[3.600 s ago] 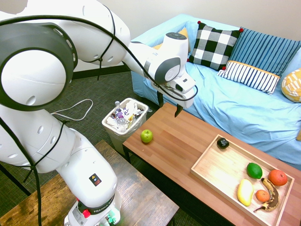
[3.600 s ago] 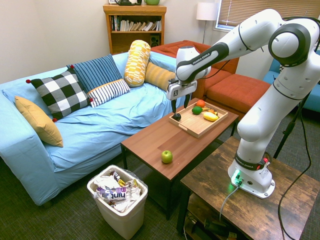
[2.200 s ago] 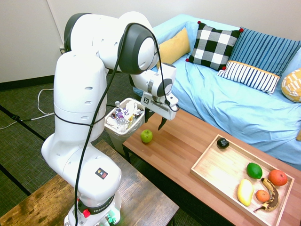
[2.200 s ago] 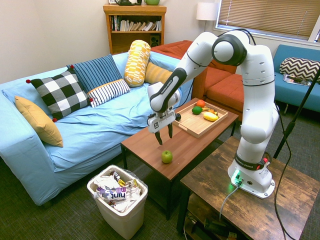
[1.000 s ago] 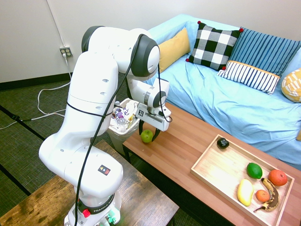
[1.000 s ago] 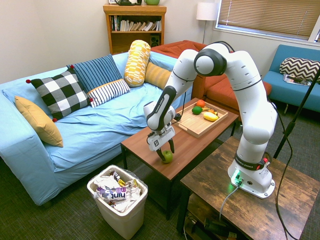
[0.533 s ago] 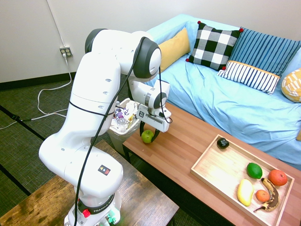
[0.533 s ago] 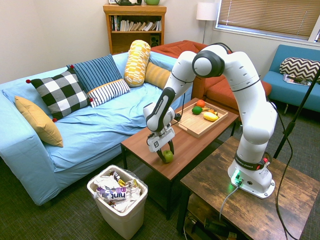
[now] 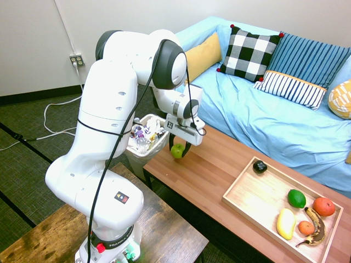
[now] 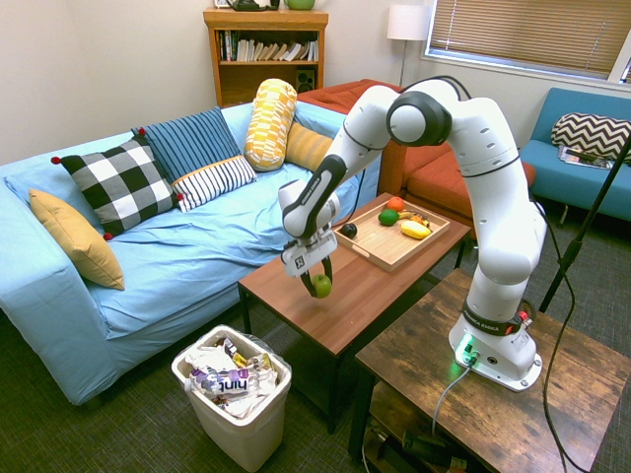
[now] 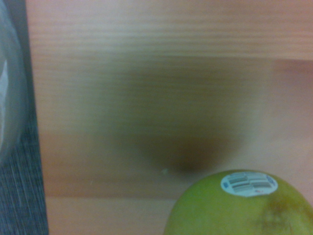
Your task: Put the apple in the tray
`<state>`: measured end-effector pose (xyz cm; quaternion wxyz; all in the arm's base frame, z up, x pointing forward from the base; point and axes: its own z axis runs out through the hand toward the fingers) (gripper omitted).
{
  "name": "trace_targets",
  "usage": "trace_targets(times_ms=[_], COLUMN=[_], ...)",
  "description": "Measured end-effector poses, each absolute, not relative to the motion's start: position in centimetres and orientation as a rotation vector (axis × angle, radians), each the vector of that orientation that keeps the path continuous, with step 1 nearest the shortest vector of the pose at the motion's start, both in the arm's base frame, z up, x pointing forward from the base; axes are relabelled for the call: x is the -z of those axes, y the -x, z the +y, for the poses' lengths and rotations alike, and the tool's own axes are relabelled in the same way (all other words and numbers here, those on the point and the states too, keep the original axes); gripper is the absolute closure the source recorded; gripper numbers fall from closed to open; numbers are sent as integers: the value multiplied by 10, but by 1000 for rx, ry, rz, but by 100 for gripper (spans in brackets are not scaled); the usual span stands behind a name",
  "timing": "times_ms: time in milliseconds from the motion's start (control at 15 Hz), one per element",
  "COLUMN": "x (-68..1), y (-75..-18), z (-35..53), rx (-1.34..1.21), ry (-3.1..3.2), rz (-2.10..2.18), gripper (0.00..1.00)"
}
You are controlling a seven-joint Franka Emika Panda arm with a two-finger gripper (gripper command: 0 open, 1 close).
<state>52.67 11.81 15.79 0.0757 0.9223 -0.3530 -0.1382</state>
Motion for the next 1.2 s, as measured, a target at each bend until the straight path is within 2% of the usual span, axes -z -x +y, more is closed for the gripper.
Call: trace_targets(times_ms=[267,533,867,1200], x=[-247,-271,-260,-195], y=[-561,-570,-553,-566], z=[33,-100,-263,-317], rx=[210,122,109,185], ry=[-2755,-2640,-2488,-2413], rz=[-1275,-1541,-1811,-1884], gripper=[100,100,100,100])
